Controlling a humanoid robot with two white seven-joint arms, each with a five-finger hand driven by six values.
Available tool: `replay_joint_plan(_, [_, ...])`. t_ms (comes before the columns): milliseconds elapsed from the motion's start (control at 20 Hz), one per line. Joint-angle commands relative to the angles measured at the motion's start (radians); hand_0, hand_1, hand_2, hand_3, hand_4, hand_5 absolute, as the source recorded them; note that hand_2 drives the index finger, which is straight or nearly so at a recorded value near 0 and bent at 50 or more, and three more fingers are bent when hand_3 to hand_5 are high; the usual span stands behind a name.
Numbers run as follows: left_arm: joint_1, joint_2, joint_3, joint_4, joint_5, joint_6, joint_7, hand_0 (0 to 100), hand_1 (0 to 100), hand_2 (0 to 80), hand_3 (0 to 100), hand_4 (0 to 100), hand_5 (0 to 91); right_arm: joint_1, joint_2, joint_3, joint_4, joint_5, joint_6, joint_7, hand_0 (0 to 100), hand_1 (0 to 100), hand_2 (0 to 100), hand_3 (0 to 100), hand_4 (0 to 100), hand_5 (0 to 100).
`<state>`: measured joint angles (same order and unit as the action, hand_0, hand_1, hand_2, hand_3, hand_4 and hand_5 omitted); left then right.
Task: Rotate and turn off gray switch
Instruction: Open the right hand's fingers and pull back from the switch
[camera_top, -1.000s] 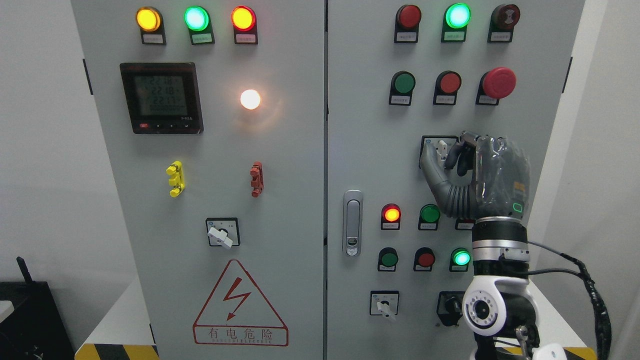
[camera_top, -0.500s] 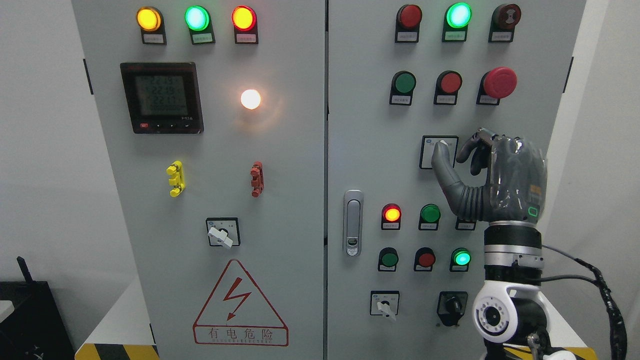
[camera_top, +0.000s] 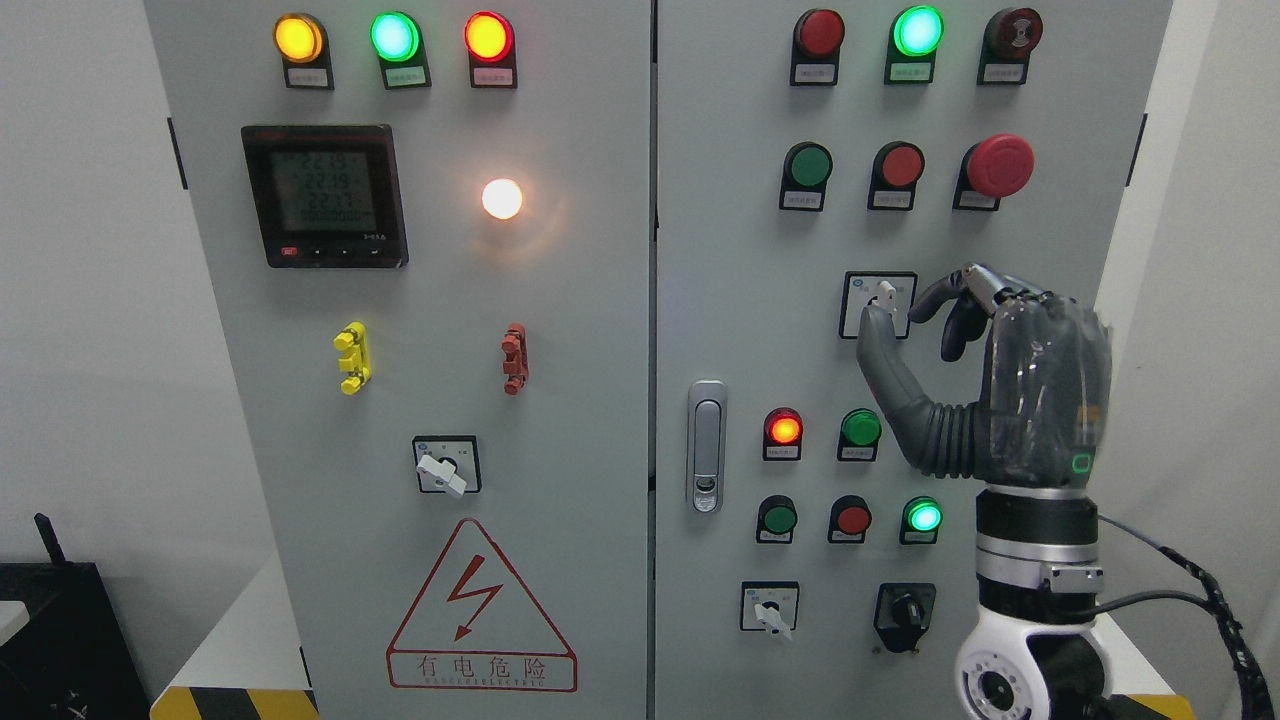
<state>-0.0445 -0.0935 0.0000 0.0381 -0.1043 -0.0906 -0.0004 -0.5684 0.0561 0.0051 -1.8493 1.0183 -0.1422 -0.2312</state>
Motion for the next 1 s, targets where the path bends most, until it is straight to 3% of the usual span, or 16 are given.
replay_joint_plan(0, [0.0,0.001,0.032,-0.001,0.0,0.0,0.0,12,39,0.0,0,0,0.0,0.1,-0.025,0.001,-0.076,-0.006,-0.062,0.004,38,29,41,46,31,21])
replay_joint_plan(150, [0.0,0.0,0.032,0.0,0.0,0.0,0.0,12,39,0.0,0,0,0.0,0.119,-0.042,-0.013,-0.083,-0.01,-0.083,0.061,38,23,26,24,10,2])
replay_joint_plan(250, [0.0,0.0,0.032,0.0,0.0,0.0,0.0,12,39,0.0,0,0,0.0,0.133,-0.045,-0.028,-0.087,-0.01,-0.085,0.119,29,28,16,15,2,0])
replay_joint_plan(350, [0.0,0.0,0.032,0.0,0.0,0.0,0.0,12,39,0.0,0,0,0.0,0.134,-0.047,-0.036,-0.091,-0.01,-0.085,0.147,20,33,8,7,0,0])
replay_joint_plan(550, [0.0,0.0,0.032,0.0,0.0,0.0,0.0,12,39,0.0,0,0,0.0,0.134,-0.059,-0.045,-0.1,-0.009,-0.083,0.141,14,36,1,1,0,0])
replay_joint_plan(950, [0.0,0.0,0.032,0.0,0.0,0.0,0.0,12,39,0.0,0,0,0.0,0.159,-0.081,-0.071,-0.128,-0.009,-0.077,0.119,13,34,2,1,0,0])
